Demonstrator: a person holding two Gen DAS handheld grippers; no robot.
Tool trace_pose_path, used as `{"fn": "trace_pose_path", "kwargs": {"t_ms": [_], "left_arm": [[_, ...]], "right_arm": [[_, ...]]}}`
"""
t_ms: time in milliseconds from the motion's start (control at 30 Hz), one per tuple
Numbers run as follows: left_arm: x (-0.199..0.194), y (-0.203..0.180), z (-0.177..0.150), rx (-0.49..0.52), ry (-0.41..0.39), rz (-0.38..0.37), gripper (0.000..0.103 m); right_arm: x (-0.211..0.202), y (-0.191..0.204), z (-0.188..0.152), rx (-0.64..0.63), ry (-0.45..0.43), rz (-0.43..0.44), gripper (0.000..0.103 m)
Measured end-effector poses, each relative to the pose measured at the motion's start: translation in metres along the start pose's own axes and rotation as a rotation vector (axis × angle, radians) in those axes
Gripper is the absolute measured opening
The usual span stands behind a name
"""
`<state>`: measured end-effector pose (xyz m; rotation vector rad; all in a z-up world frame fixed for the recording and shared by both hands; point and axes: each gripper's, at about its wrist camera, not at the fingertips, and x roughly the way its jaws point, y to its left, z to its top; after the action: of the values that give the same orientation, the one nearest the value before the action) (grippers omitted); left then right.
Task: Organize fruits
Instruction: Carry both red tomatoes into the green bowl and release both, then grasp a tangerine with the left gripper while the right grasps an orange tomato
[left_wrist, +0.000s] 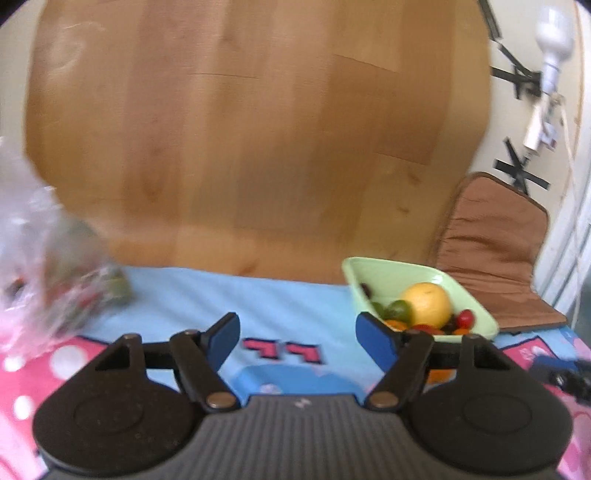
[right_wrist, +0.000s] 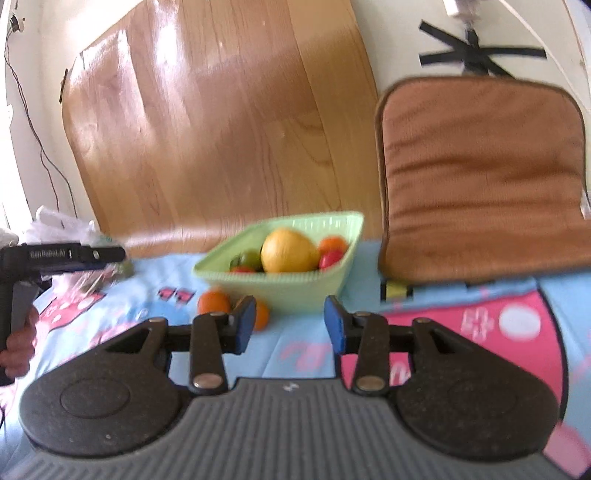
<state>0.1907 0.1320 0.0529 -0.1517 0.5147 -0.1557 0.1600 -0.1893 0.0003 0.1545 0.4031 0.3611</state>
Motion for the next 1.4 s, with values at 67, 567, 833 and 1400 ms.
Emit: {"fn": "trace_pose_path", "kwargs": {"t_ms": [67,567,833,1400], "left_arm": [[-0.004,0.015,0.001,-0.017,-0.006,0.033,0.068],[0.017,-0.035,-0.021,0.024,0.140,-0.235,0.056],[0.070,-0.066,-0.022,0.019,0.238,-0.293,0.062],[0.070,-0.060,-0.039,-0.073,0.287,-0.339,0.040]], "right_arm": [[-0.002,0.004,-0.009,0.006,0.021,-0.007,0.043],[0.015,0.024,-0.014,-0.067,0.091,-0.003,0.043],[0.061,0.039,-0.001,-0.216,0.157,0.039,0.043],[0.069,0.039,-0.003,-0.214,0.191,0.106,0.032]]}}
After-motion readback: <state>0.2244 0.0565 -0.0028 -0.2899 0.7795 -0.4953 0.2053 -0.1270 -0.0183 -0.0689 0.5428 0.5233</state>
